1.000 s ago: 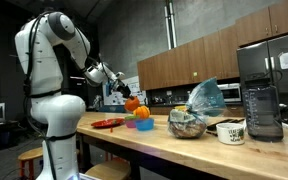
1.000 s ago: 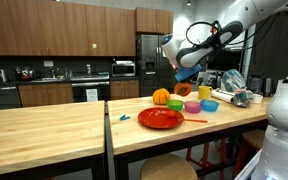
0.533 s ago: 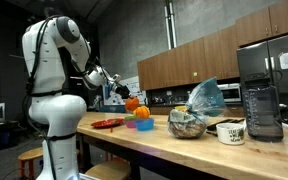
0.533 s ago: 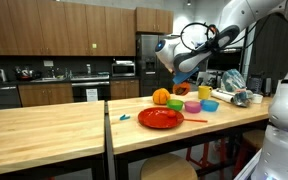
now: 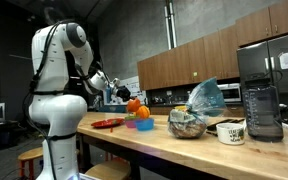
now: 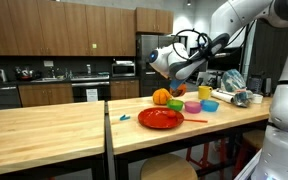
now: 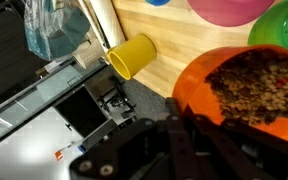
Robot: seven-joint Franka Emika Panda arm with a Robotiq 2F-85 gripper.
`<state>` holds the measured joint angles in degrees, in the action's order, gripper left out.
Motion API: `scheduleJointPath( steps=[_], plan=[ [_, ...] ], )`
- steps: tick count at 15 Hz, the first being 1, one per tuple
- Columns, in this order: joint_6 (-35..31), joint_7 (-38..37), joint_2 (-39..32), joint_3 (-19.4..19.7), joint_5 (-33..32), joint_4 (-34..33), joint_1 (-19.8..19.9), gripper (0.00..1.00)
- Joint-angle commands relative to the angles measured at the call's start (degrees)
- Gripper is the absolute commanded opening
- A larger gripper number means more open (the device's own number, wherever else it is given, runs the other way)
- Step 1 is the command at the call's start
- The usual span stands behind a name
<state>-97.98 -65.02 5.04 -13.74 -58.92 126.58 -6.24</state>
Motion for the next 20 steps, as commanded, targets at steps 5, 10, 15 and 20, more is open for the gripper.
scheduleJointPath(
  steps=[5, 10, 15, 20],
  plan=[
    [3.9, -1.0, -2.8, 0.8, -3.3, -1.4, -2.6, 0.01],
    [5.2, -1.3, -2.7, 0.8, -4.0, -1.4, -3.0, 0.01],
    [5.2, -0.8, -2.4, 1.0, -2.9, -1.3, -3.1, 0.01],
    [3.0, 0.9, -0.5, 2.0, -0.2, -0.9, -2.5, 0.01]
  ],
)
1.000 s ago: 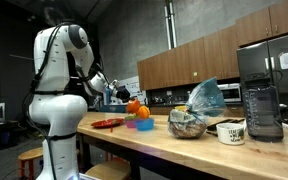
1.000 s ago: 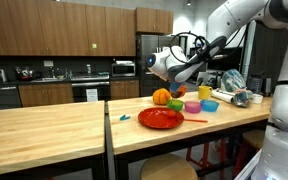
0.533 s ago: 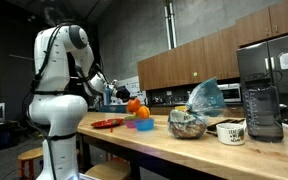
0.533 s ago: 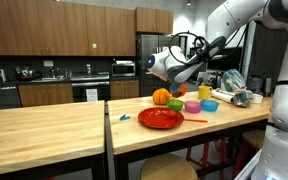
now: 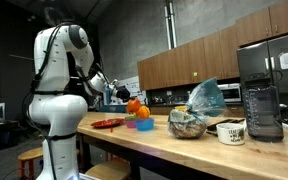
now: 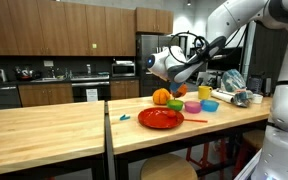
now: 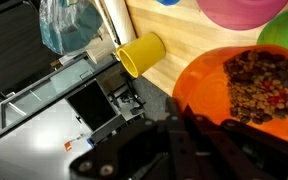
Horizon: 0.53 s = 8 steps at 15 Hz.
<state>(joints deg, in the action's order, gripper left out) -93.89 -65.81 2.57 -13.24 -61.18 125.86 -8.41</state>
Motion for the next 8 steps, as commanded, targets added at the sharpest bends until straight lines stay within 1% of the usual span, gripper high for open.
scheduleJointPath(
  steps=[1, 8],
  plan=[
    [-1.2, 1.6, 2.4, 1.7, 2.5, -0.1, -0.3, 0.01],
    [-2.7, 2.7, 7.0, 4.4, 7.0, 1.2, 0.8, 0.01]
  ],
)
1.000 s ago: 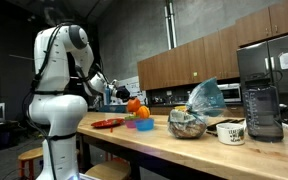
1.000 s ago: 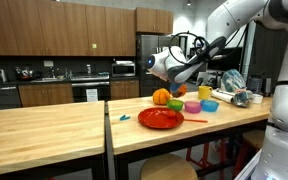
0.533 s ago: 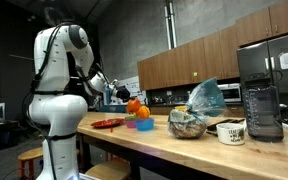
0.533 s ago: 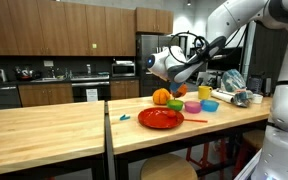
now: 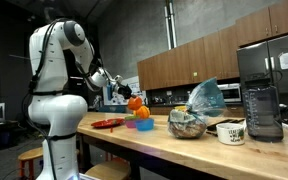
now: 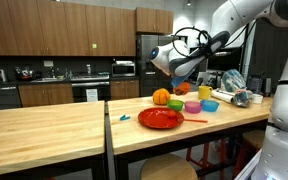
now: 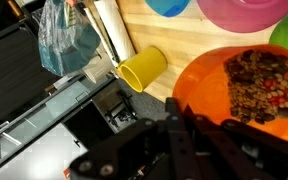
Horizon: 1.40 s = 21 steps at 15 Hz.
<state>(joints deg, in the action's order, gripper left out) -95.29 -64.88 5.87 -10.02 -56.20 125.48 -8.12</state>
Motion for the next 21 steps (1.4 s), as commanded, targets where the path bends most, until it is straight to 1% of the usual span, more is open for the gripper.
scheduleJointPath(
  steps=[1, 8, 14, 17, 21],
  plan=[
    [-1.2, 1.9, 4.6, 1.6, 2.5, 2.1, 0.6, 0.01],
    [-0.1, 1.2, 10.8, 3.3, 4.5, 7.8, 1.7, 0.01],
    [1.3, 0.4, 14.9, 3.5, 4.4, 12.3, 2.6, 0.01],
    [2.6, -0.5, 15.2, 3.0, 3.7, 13.0, 2.8, 0.01],
    [4.2, -2.1, 13.8, 2.5, 2.6, 13.0, 2.7, 0.01]
  ],
)
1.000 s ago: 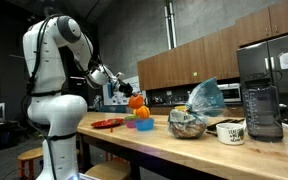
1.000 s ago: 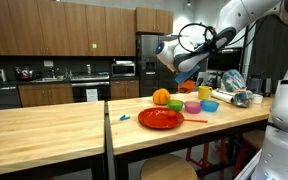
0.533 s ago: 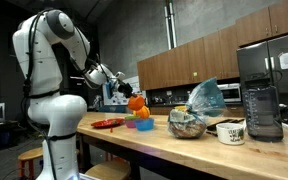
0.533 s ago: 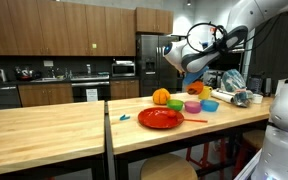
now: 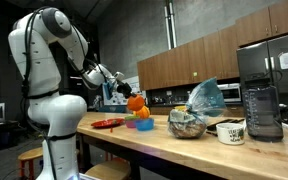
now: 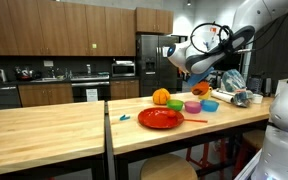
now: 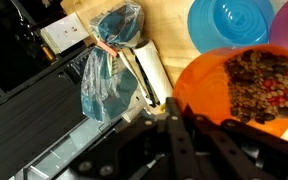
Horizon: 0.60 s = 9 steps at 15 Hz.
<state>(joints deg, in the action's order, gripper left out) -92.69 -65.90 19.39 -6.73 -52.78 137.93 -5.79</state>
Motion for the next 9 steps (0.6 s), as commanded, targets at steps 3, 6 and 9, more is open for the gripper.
scheduleJointPath(
  steps=[3, 6, 9],
  plan=[
    [3.0, -1.8, -0.1, -1.7, -1.4, 1.0, -0.1, 0.01],
    [4.1, -2.9, -0.7, -2.7, -1.8, 1.9, -0.6, 0.01],
    [5.3, -3.6, -1.4, -3.9, -1.7, 2.7, -1.3, 0.01]
  ],
)
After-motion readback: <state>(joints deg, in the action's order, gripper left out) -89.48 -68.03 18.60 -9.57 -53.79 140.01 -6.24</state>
